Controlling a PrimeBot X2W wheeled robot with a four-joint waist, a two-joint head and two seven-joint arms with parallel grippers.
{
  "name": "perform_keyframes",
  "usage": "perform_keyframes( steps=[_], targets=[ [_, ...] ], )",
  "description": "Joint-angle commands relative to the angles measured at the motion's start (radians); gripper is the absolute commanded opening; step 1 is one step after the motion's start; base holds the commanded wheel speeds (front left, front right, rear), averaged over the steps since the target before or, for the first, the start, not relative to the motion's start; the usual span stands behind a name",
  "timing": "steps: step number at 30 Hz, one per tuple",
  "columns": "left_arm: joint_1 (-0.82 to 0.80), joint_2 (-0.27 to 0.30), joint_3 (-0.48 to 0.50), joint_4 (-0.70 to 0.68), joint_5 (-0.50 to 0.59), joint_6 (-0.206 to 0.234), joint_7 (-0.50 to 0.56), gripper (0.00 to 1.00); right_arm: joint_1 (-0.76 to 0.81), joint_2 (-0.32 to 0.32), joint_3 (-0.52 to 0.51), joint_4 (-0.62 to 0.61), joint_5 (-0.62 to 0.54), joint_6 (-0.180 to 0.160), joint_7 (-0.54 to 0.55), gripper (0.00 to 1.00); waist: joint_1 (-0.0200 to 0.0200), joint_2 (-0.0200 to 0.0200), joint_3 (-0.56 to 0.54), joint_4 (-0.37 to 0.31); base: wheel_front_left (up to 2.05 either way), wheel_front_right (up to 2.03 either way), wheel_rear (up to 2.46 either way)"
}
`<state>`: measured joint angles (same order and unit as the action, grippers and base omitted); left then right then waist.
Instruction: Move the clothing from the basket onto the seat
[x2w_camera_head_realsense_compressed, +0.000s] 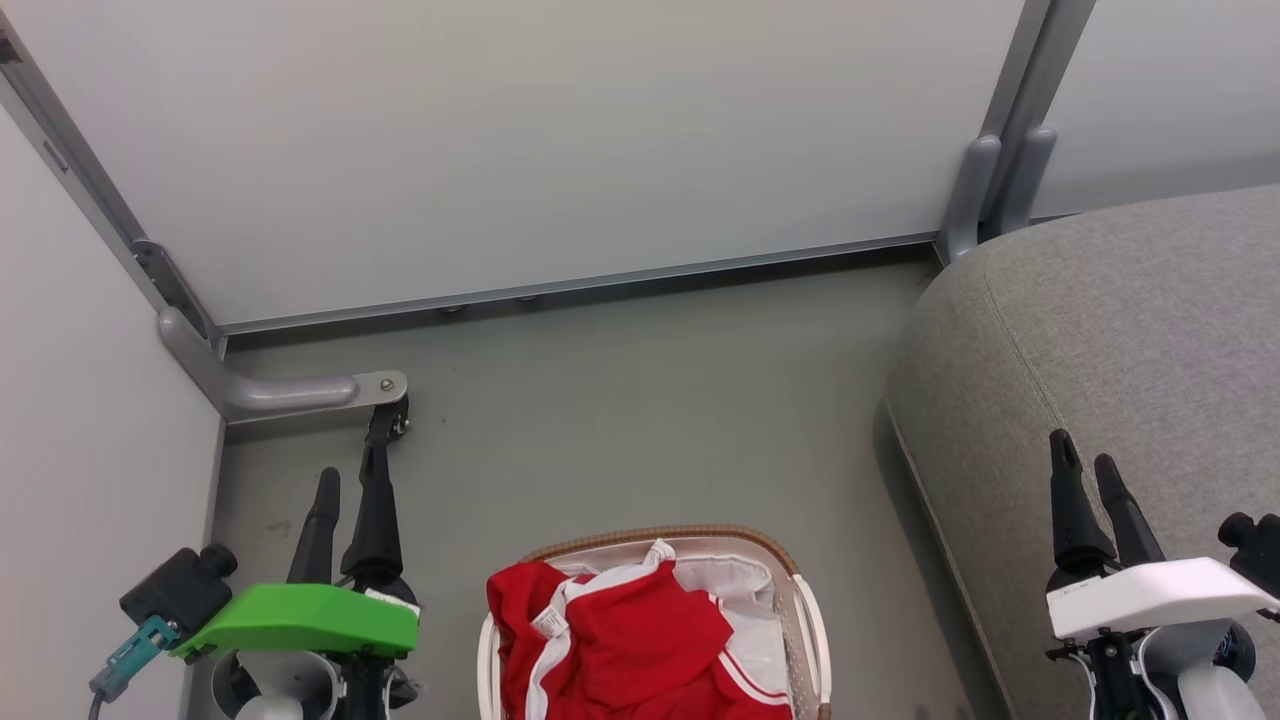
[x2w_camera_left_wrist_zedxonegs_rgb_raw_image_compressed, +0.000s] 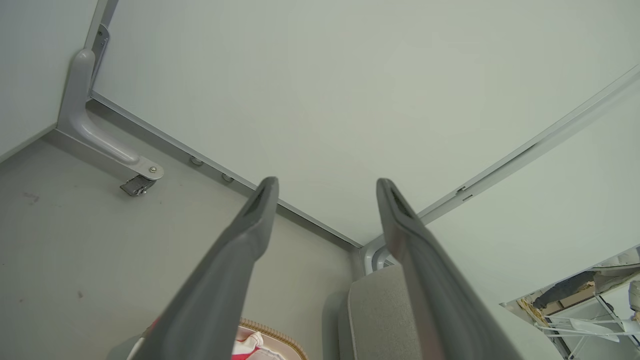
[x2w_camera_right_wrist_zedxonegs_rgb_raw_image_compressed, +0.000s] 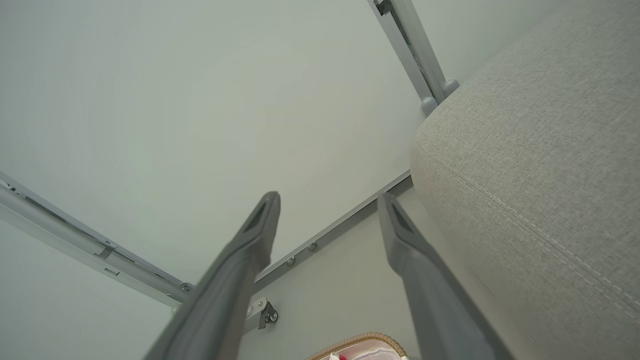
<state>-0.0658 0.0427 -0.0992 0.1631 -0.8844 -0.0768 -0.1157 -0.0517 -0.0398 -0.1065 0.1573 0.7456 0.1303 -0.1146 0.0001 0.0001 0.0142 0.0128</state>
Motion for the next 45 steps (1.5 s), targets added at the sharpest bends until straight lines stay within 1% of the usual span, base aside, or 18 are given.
perform_keyframes(
  steps=[1,11,17,24,45],
  targets=[
    [-0.001,0.007,-0.006,-0.010,0.037,0.006,-0.011,1.00,0.001,-0.008,0.003,-0.016,-0.040,0.000,-0.011,1.00,-0.0001,-0.0001,-0.001,0.000,0.00,0.00,0.00],
    [0.016,0.007,-0.031,0.020,0.178,0.022,-0.037,1.00,0.018,-0.009,0.015,-0.017,-0.169,0.000,-0.039,1.00,-0.0001,-0.0001,-0.003,0.005,0.00,0.00,0.00],
    [0.024,0.008,-0.052,0.043,0.256,0.022,-0.052,1.00,0.030,-0.009,0.028,-0.010,-0.239,0.000,-0.053,1.00,-0.0001,-0.0001,-0.006,0.009,0.00,0.00,0.00],
    [0.029,0.008,-0.068,0.065,0.321,0.026,-0.069,1.00,0.039,-0.010,0.037,0.007,-0.312,0.000,-0.070,1.00,-0.0001,-0.0001,-0.007,0.012,0.00,0.00,0.00],
    [0.035,0.009,-0.108,0.137,0.453,0.041,-0.113,1.00,0.046,-0.012,0.042,0.044,-0.495,0.000,-0.115,1.00,-0.0001,-0.0001,-0.006,0.023,0.00,0.00,0.00]
  ],
)
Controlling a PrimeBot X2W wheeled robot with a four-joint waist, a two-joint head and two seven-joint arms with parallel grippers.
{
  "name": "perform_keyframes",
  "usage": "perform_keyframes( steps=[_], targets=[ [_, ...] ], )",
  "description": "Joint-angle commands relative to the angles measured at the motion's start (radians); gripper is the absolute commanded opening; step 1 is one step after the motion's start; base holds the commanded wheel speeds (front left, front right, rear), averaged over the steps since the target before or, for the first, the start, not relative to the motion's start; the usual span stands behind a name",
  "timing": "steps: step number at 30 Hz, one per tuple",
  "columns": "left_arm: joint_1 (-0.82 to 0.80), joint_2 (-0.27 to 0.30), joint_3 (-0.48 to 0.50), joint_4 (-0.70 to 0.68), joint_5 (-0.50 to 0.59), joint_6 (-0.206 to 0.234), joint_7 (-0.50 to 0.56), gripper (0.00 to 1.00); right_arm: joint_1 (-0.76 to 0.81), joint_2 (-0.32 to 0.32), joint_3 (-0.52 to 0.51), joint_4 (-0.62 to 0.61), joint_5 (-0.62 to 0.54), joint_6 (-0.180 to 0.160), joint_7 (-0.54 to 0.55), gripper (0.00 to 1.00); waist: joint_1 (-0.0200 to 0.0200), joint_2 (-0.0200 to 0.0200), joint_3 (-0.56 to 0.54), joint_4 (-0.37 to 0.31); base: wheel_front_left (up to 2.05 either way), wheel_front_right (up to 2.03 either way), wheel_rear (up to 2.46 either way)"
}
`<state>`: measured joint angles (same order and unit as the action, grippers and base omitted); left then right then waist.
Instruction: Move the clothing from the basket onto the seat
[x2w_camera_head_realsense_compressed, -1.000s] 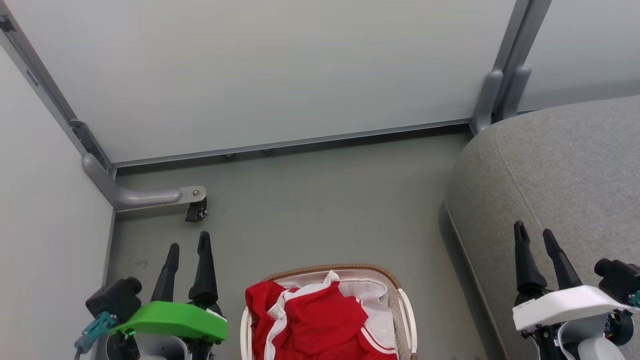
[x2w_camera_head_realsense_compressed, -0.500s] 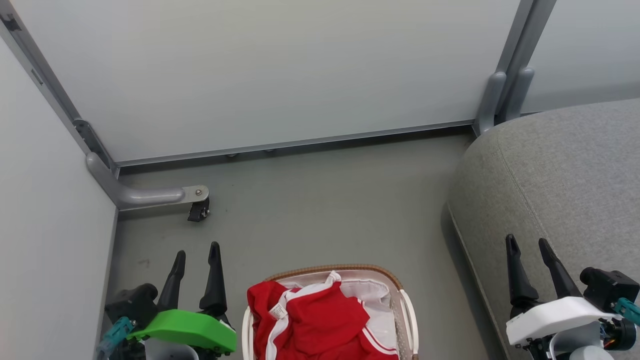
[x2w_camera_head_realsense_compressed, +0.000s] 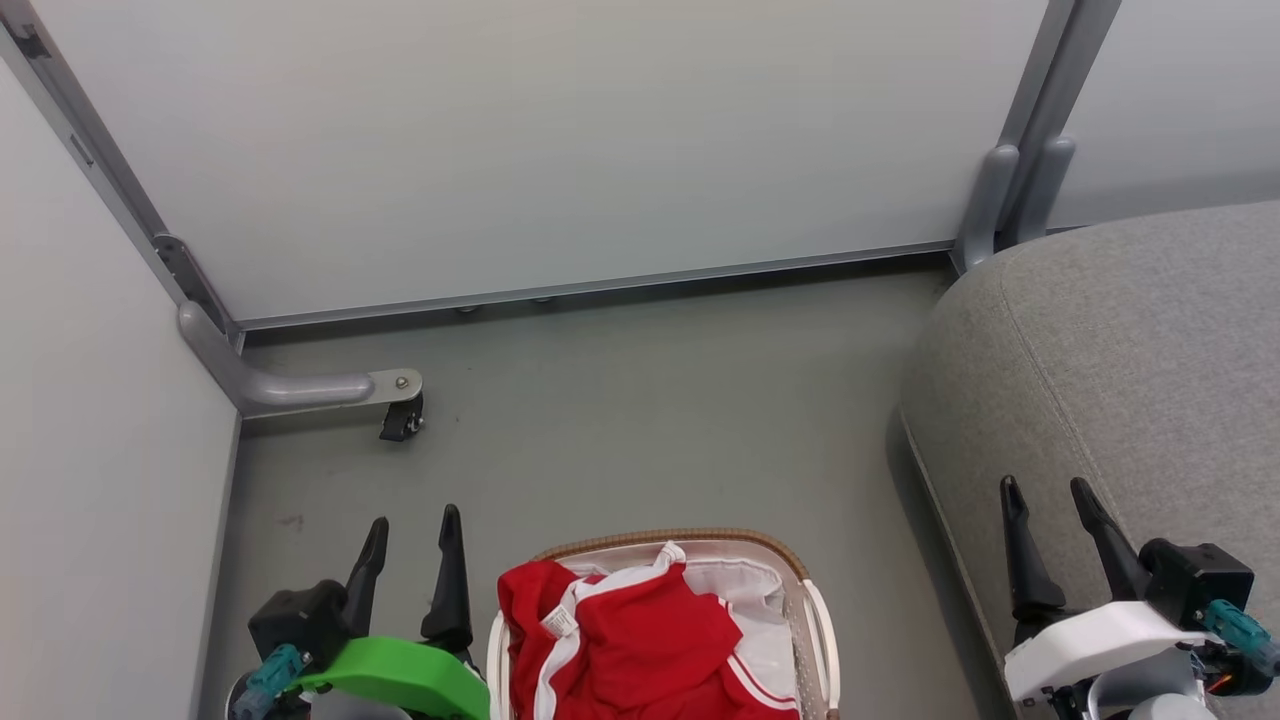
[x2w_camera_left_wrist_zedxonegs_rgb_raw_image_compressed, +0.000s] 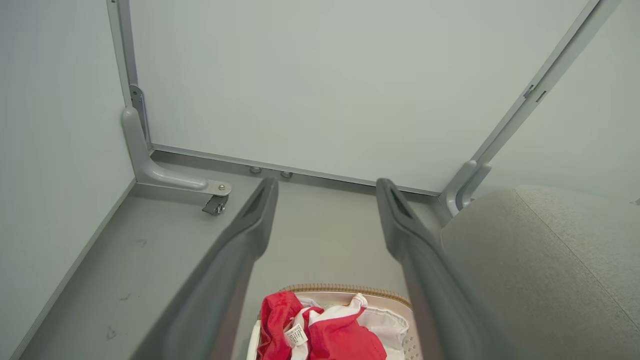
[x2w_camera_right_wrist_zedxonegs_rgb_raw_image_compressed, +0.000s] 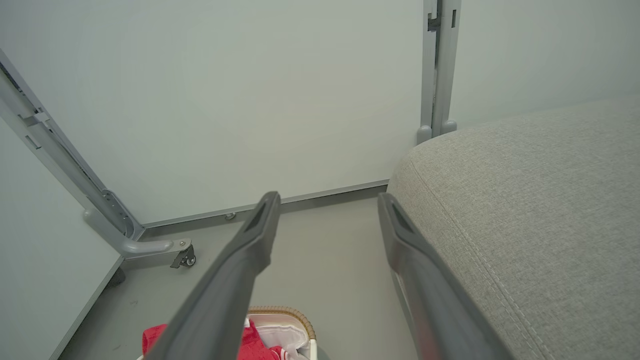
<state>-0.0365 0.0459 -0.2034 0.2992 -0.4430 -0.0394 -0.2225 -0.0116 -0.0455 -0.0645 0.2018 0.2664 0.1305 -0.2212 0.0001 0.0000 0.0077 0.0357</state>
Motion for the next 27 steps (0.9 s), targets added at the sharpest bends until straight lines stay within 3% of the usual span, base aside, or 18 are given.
perform_keyframes(
  steps=[1,27],
  targets=[
    [0.006,0.006,-0.005,0.004,0.017,0.004,-0.009,1.00,0.007,-0.006,0.000,0.000,-0.023,0.000,-0.011,1.00,-0.0001,0.0000,0.000,0.001,0.00,0.00,0.00],
    [-0.001,0.007,-0.032,0.046,0.089,0.009,-0.042,1.00,0.015,-0.008,0.006,-0.006,-0.160,0.000,-0.046,1.00,-0.0001,0.0000,0.005,0.006,0.00,0.00,0.00]
  ],
)
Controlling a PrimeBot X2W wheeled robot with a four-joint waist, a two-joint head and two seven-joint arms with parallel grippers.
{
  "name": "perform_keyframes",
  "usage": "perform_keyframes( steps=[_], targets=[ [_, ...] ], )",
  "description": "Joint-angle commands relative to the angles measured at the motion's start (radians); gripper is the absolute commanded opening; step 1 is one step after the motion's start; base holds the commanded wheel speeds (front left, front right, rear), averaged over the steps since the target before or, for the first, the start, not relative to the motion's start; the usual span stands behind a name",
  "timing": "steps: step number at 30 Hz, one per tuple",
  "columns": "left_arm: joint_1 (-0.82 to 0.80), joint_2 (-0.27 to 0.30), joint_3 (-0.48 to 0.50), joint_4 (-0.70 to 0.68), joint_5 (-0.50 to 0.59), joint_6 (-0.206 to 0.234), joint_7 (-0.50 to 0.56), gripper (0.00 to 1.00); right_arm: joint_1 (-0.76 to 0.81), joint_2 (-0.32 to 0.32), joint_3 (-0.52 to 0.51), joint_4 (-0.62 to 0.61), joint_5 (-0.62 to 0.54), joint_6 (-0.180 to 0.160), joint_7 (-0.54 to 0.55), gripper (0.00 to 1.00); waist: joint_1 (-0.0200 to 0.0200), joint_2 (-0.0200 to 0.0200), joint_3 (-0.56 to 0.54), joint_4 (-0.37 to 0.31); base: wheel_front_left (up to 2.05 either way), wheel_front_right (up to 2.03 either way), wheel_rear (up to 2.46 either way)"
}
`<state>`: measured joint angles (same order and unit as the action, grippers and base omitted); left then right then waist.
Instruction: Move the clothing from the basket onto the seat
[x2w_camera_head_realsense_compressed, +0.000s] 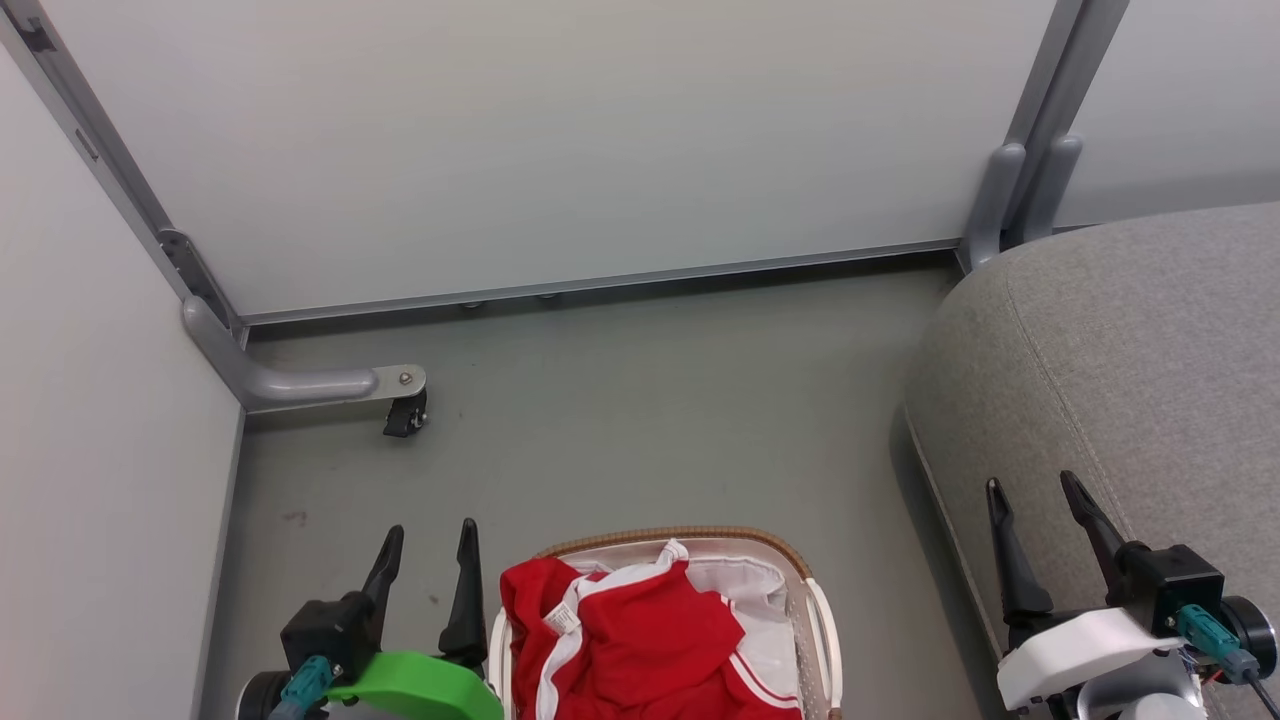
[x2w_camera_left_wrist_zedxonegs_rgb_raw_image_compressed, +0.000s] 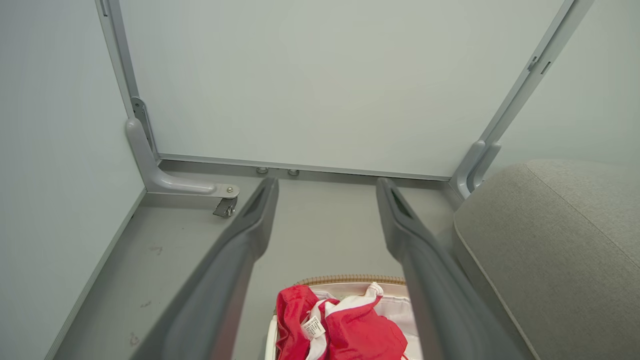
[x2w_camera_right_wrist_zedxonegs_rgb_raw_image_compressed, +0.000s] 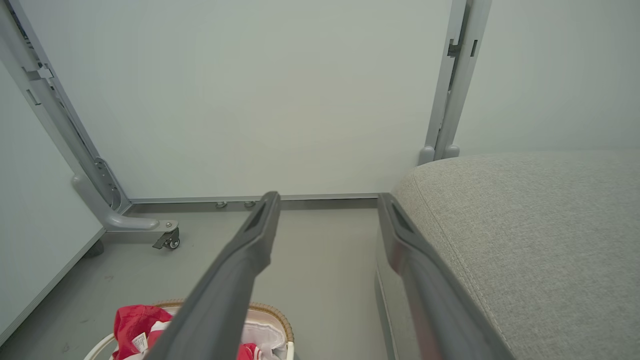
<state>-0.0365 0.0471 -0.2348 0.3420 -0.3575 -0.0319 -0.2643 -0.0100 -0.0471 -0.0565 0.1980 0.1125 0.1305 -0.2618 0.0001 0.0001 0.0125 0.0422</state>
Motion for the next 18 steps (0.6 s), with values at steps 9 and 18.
perform_keyframes(
  steps=[9,18],
  targets=[
    [-0.004,0.006,-0.003,0.007,0.001,-0.002,0.000,1.00,0.013,-0.006,-0.003,-0.002,-0.002,0.000,-0.005,1.00,-0.0001,-0.0001,-0.001,0.000,0.00,0.00,0.00],
    [-0.003,0.006,-0.004,0.003,0.000,-0.002,0.000,1.00,0.013,-0.006,-0.004,-0.005,-0.003,0.000,-0.005,1.00,-0.0001,-0.0001,0.002,-0.002,0.00,0.00,0.00]
  ],
)
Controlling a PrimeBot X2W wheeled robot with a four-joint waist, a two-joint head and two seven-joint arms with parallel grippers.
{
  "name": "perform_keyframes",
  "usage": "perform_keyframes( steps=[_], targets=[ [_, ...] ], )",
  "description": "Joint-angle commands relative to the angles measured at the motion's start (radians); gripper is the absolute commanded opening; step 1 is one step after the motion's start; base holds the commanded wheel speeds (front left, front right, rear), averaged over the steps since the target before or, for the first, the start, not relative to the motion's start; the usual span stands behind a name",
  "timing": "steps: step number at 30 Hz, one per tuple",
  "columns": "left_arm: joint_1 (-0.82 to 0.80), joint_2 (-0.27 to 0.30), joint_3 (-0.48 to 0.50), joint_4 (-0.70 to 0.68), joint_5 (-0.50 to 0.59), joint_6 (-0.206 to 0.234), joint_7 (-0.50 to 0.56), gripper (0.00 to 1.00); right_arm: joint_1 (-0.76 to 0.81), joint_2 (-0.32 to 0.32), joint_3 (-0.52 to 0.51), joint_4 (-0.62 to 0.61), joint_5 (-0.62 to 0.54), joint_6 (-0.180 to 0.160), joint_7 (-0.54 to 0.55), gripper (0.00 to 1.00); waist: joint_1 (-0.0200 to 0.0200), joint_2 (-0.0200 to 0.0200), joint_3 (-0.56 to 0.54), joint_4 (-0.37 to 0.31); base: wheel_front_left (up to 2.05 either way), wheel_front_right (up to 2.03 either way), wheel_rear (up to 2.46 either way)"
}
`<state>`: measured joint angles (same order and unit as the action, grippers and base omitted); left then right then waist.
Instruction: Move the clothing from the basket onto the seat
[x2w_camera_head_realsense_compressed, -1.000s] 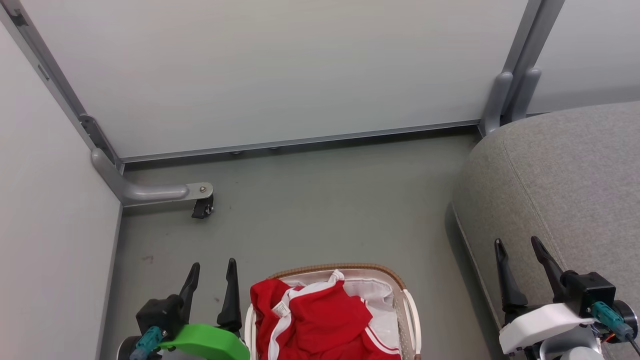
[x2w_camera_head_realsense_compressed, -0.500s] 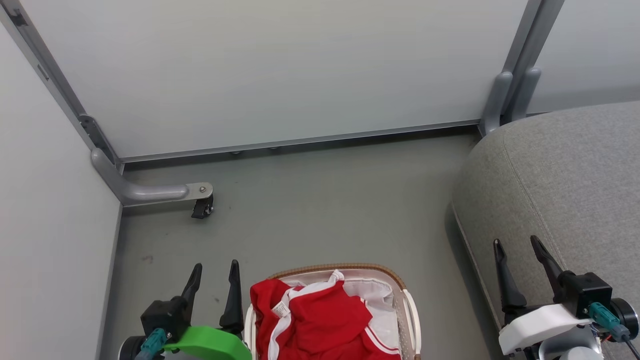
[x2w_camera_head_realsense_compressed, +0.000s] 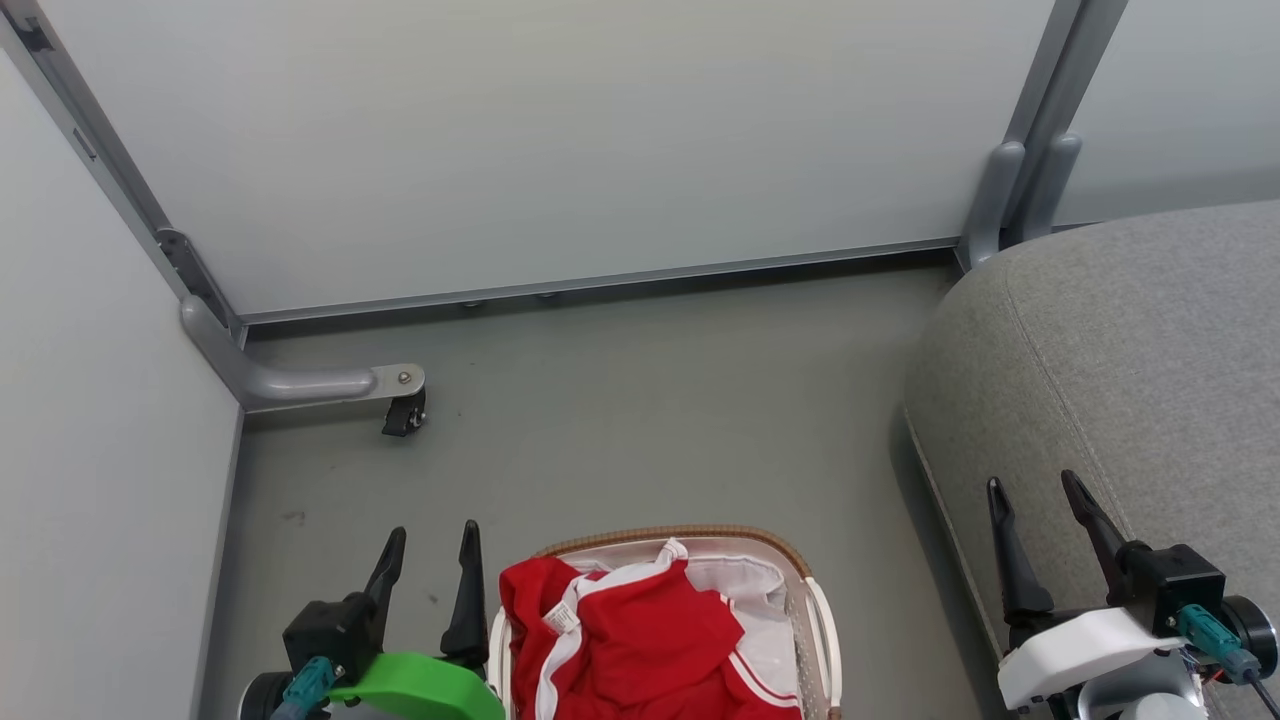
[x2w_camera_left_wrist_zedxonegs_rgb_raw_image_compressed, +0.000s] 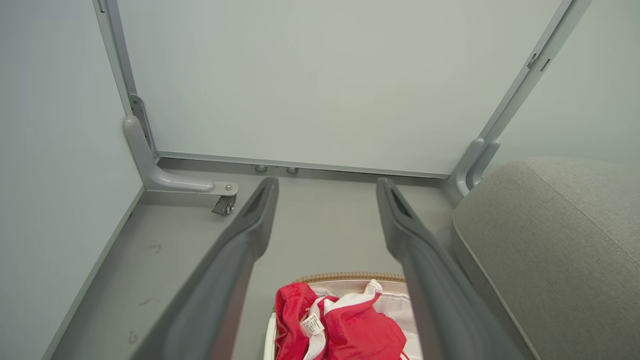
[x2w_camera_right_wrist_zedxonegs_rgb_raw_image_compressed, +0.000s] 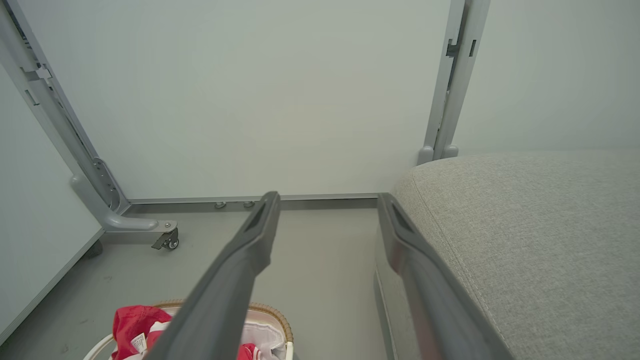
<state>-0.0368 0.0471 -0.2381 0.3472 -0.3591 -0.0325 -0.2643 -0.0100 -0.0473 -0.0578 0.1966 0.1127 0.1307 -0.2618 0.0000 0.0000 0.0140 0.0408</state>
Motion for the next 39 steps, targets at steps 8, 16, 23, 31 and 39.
perform_keyframes(
  steps=[8,16,23,31,39],
  targets=[
    [-0.011,0.006,-0.016,-0.004,0.002,-0.007,0.000,1.00,0.005,-0.006,-0.003,-0.010,-0.003,0.000,-0.005,1.00,0.0000,0.0000,0.018,-0.004,0.00,0.00,0.00],
    [-0.080,0.006,-0.055,0.008,0.027,-0.017,0.000,1.00,-0.046,-0.006,0.008,-0.021,-0.005,0.000,-0.005,1.00,0.0000,0.0000,0.113,-0.026,0.00,0.00,0.00],
    [-0.199,0.006,-0.090,0.054,0.070,-0.024,0.000,1.00,-0.129,-0.005,0.030,-0.039,-0.001,0.000,-0.004,1.00,0.0000,0.0000,0.268,-0.069,0.00,0.00,0.00],
    [-0.365,0.006,-0.095,0.278,0.116,-0.020,0.000,1.00,-0.231,-0.005,0.081,-0.047,0.024,0.000,-0.004,1.00,0.0000,0.0000,0.459,-0.139,0.00,0.00,0.00],
    [-0.500,0.006,-0.141,0.532,0.161,-0.037,0.000,1.00,-0.295,-0.004,0.111,-0.053,0.056,0.000,-0.004,1.00,0.0000,0.0000,0.586,-0.191,0.00,0.00,0.00]
  ],
)
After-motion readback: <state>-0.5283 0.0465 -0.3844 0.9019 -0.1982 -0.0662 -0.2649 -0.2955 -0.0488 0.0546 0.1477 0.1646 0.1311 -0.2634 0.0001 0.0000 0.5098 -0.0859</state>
